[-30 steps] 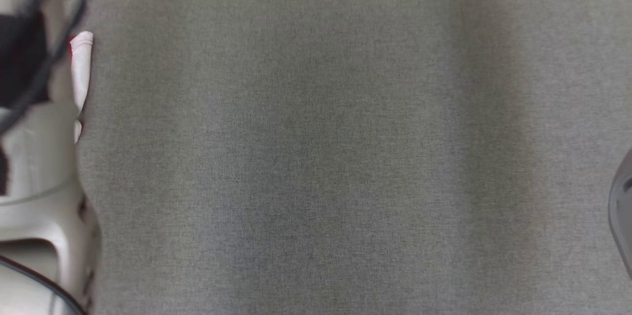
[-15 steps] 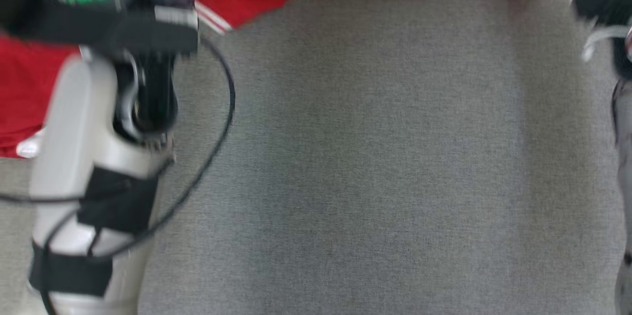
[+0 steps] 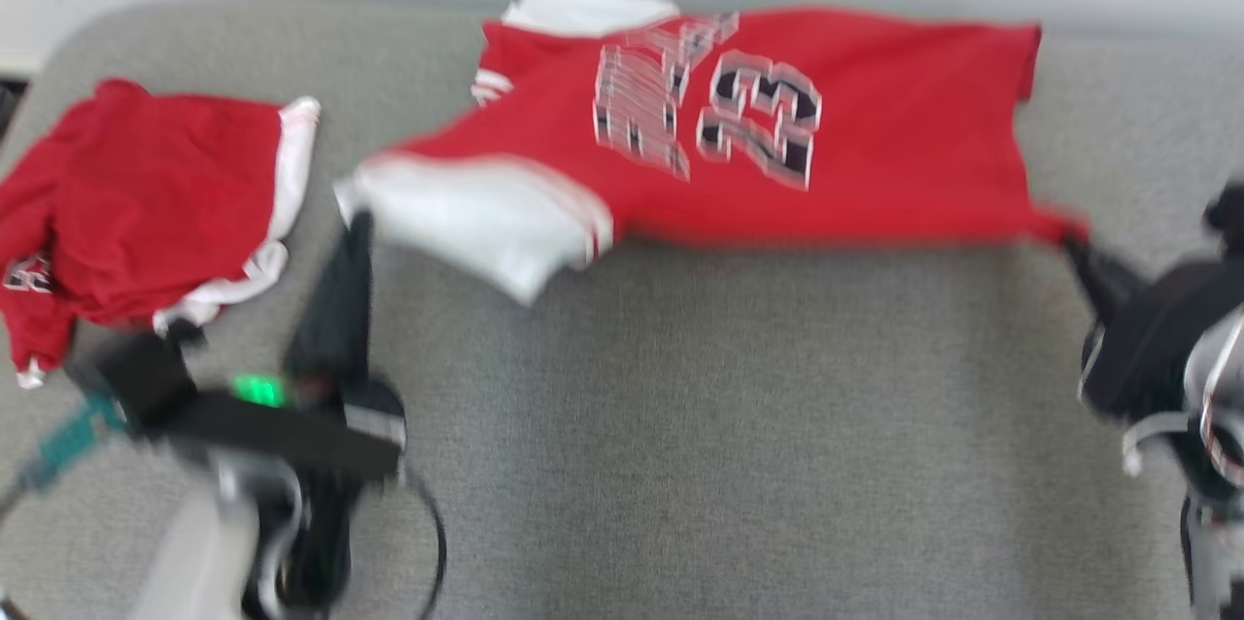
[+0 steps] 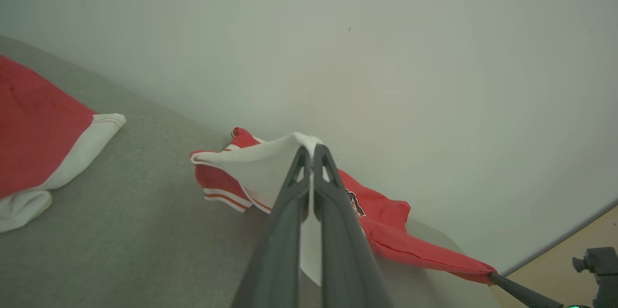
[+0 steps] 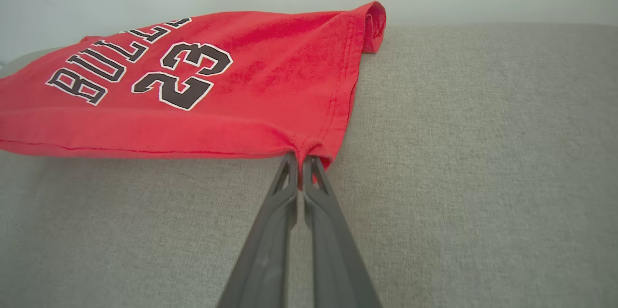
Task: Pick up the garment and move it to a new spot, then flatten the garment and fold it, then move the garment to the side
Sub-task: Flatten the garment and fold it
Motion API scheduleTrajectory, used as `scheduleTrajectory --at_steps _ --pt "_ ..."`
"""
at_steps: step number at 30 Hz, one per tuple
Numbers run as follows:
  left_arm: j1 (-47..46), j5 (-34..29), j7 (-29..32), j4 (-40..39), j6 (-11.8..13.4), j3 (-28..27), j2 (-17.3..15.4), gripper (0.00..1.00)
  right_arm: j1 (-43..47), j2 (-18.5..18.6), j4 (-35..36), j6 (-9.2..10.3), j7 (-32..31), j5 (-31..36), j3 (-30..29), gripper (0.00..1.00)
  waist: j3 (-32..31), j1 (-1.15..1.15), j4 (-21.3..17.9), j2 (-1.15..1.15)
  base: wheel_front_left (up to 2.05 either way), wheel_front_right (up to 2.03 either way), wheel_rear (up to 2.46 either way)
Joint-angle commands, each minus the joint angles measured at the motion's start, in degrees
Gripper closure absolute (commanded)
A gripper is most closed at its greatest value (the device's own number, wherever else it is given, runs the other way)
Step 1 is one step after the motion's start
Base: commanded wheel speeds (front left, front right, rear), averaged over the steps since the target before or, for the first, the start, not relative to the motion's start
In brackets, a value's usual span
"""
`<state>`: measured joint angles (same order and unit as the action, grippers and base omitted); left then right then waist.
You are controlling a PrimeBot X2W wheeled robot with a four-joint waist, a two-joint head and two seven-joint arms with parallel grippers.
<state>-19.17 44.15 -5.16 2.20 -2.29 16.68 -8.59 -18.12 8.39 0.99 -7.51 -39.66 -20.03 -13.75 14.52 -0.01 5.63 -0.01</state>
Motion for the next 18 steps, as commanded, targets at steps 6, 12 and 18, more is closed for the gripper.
scheduleTrajectory --at_steps 6,12,18 --pt "11.09 2.29 4.31 -6.29 3.26 1.37 -1.45 1.00 8.79 -3.79 9.62 0.04 -12.24 4.13 -5.44 1.00 -6.59 0.01 -0.13 0.01 0.00 0.00 0.00" --pt "19.52 4.09 8.17 -11.05 7.07 2.47 -1.83 1.00 16.47 -5.18 18.72 0.04 -22.06 4.54 -7.72 1.00 -8.62 0.01 0.46 0.01 0.00 0.00 0.00" --pt "25.58 4.48 11.36 -14.46 10.09 3.55 -3.20 1.00 22.14 -5.44 23.15 0.04 -27.72 3.52 -8.83 1.00 -9.20 0.01 0.86 0.01 0.00 0.00 0.00"
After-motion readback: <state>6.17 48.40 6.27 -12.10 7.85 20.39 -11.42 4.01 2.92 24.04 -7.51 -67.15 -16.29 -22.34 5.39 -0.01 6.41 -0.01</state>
